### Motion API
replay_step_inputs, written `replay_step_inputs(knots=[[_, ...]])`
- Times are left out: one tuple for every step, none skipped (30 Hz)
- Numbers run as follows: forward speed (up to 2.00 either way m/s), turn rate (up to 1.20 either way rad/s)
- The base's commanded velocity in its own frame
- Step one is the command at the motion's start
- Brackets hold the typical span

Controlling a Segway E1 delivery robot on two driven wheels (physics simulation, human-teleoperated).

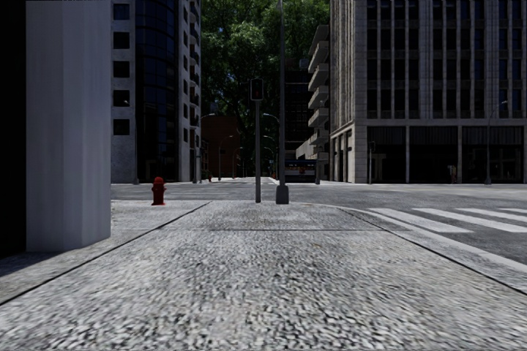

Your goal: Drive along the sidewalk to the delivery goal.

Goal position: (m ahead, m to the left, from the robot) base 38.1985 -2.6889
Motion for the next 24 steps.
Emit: replay_step_inputs(knots=[[2.00,0.00],[2.00,0.00],[2.00,0.00],[2.00,0.00],[2.00,0.00],[2.00,0.00],[2.00,0.00],[2.00,0.00],[2.00,0.00],[2.00,0.00],[2.00,0.00],[2.00,0.00],[2.00,0.00],[2.00,0.00],[2.00,0.00],[2.00,0.00],[2.00,-0.06],[2.00,-0.21],[2.00,-0.21],[2.00,-0.28],[2.00,-0.30],[2.00,-0.31],[2.00,-0.37],[2.00,-0.37]])
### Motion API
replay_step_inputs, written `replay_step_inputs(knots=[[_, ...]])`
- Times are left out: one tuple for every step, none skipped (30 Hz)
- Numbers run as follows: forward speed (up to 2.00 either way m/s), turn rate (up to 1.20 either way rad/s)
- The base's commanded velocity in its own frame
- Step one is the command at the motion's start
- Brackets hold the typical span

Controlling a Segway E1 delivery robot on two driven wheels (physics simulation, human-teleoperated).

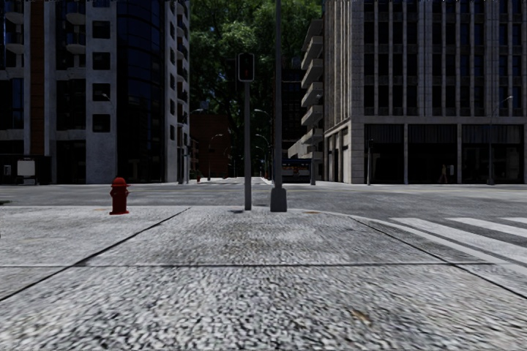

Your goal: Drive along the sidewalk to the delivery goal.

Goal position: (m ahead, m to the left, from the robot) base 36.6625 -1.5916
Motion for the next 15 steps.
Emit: replay_step_inputs(knots=[[2.00,-0.45],[2.00,-0.54],[2.00,-0.58],[2.00,-0.59],[2.00,-0.59],[2.00,-0.59],[2.00,-0.60],[2.00,-0.60],[2.00,-0.60],[2.00,-0.60],[2.00,-0.60],[2.00,-0.60],[2.00,-0.60],[2.00,-0.60],[2.00,-0.60]])
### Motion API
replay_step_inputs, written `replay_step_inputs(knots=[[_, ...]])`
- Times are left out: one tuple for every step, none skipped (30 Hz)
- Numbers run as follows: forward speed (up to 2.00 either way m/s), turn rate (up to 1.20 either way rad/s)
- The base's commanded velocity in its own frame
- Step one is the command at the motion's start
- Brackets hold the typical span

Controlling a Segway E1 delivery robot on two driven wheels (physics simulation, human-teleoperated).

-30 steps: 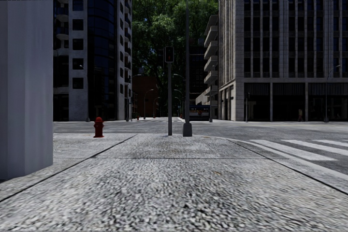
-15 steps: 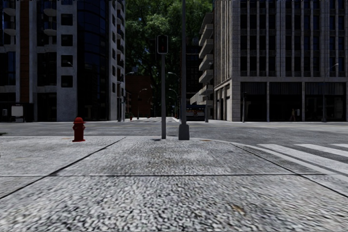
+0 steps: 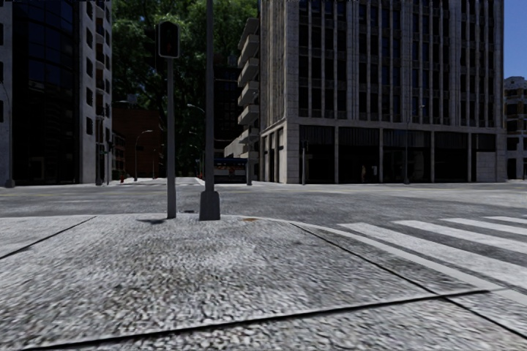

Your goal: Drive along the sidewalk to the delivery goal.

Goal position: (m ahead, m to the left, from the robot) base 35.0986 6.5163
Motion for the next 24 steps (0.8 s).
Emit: replay_step_inputs(knots=[[2.00,-0.61],[2.00,-0.61],[2.00,-0.61],[2.00,-0.61],[2.00,-0.61],[2.00,-0.61],[2.00,-0.61],[2.00,-0.61],[2.00,-0.61],[2.00,-0.61],[2.00,-0.61],[2.00,-0.62],[2.00,-0.62],[2.00,-0.62],[2.00,-0.62],[2.00,-0.62],[2.00,-0.62],[2.00,-0.62],[2.00,-0.62],[2.00,-0.62],[2.00,-0.62],[2.00,-0.62],[2.00,-0.62],[2.00,-0.62]])
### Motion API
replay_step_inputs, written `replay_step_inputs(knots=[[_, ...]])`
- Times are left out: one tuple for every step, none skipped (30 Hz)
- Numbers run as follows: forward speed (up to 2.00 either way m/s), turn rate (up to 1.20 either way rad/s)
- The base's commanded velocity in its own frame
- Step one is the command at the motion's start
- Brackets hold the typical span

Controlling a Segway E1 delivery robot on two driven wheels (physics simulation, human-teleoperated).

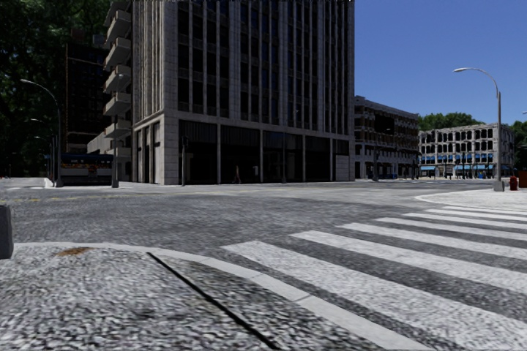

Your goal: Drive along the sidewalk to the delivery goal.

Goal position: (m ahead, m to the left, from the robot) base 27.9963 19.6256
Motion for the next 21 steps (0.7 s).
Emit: replay_step_inputs(knots=[[2.00,-0.62],[2.00,-0.62],[2.00,-0.62],[2.00,-0.62],[2.00,-0.62],[2.00,-0.62],[2.00,-0.62],[2.00,-0.62],[2.00,-0.62],[2.00,-0.62],[2.00,-0.62],[2.00,-0.62],[2.00,-0.62],[2.00,-0.62],[2.00,-0.62],[2.00,-0.62],[1.97,-0.62],[1.97,-0.62],[1.88,-0.62],[1.78,-0.62],[1.58,-0.62]])
